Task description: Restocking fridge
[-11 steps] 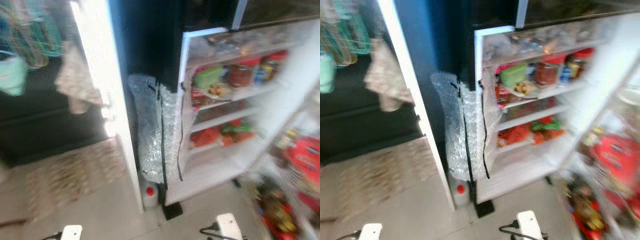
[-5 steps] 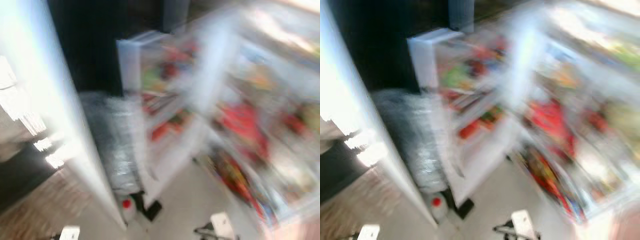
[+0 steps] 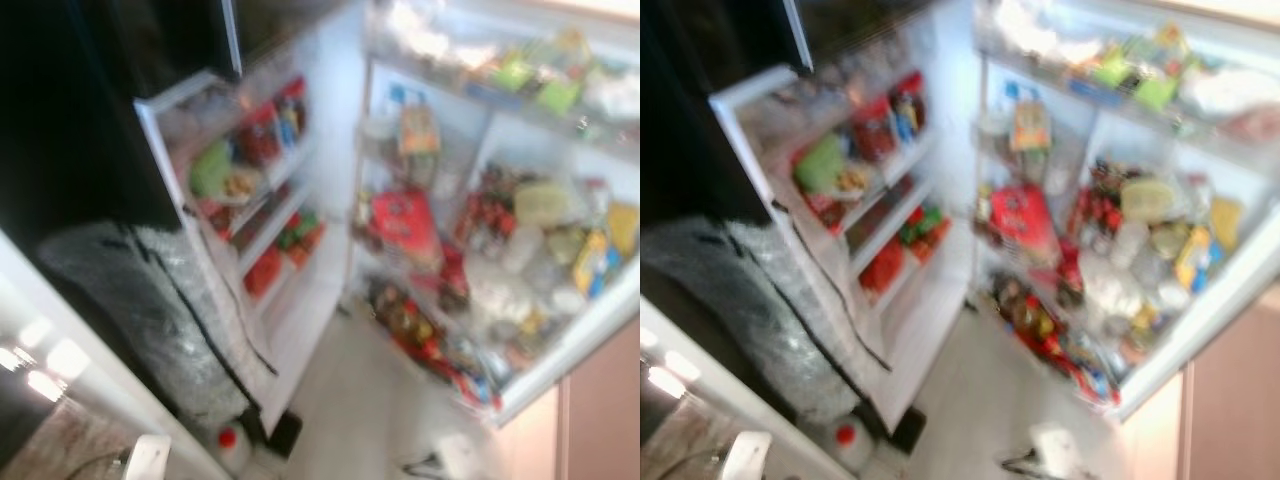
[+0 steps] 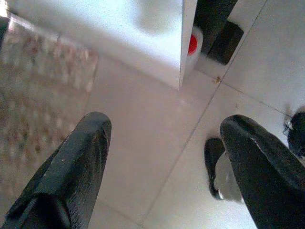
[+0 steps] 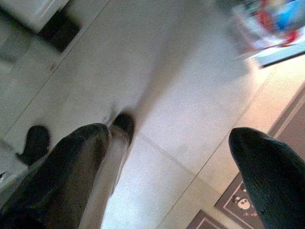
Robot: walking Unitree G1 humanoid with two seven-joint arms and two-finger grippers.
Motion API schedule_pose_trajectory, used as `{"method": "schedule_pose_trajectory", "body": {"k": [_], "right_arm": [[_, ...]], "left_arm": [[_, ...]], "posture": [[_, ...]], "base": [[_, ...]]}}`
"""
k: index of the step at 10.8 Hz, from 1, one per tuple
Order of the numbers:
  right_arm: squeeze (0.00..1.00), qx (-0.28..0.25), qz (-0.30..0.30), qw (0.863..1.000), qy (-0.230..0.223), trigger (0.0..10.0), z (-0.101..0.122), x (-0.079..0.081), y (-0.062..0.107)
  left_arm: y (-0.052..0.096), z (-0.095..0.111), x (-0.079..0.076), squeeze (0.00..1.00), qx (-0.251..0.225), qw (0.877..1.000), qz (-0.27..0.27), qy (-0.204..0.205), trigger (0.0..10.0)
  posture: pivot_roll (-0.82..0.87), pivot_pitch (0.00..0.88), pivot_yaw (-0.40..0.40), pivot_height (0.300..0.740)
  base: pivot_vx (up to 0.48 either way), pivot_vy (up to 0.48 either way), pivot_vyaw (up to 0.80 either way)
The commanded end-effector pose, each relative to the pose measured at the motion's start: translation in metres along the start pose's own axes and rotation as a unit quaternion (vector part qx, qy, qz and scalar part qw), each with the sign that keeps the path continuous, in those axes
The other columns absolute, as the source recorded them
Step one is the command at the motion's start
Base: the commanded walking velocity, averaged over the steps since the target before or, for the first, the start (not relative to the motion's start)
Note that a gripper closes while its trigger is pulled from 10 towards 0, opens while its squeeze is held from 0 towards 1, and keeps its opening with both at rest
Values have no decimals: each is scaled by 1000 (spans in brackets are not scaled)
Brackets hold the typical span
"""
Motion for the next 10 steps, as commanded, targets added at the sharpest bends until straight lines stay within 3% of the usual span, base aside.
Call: {"method": "schedule_pose_trajectory", "body": {"k": [1,4,5,7,8,9,10], "right_arm": [[0,-10,9,1000,-6,10000,6,9,-1],[0,-10,-27,996,-80,10000,1,4,-1],[0,-18,-70,993,-96,10000,1,-4,1],[0,-33,-166,971,-166,10000,-3,-20,7],[0,-17,-213,957,-194,10000,-11,-25,10],[0,7,-262,939,-221,10000,-40,-54,22],[0,5,-289,930,-227,10000,-52,-68,29]], "left_arm": [[4,-19,7,0,28,1000,6,0,10000],[4,-20,6,0,30,1000,4,-4,10000],[4,-20,6,0,30,1000,4,-5,10000],[4,-21,6,0,29,1000,4,-6,10000],[4,-21,6,0,30,999,4,-9,10000],[4,-21,5,0,31,999,3,-10,10000],[4,-21,5,0,30,999,2,-10,10000]], "posture": [[15,0,36,740],[-3,0,45,740],[-7,0,46,740],[-20,0,54,740],[-30,0,56,740],[-24,0,48,740],[-20,0,47,740]], "base": [[0,0,0],[0,0,0],[0,0,0],[0,0,0],[0,0,0],[0,0,0],[0,0,0]]}}
Point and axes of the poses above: a point about 5 cm out from each wrist's last joint towards the gripper, its own y axis pointing back from the gripper into the wrist, its own z axis along the axis of the wrist's last joint, x = y × z, the point moved 5 cm from there along -y, pointing out of the wrist towards the gripper, and after that the axes turned 6 degrees about y, right-handed, at the moved point
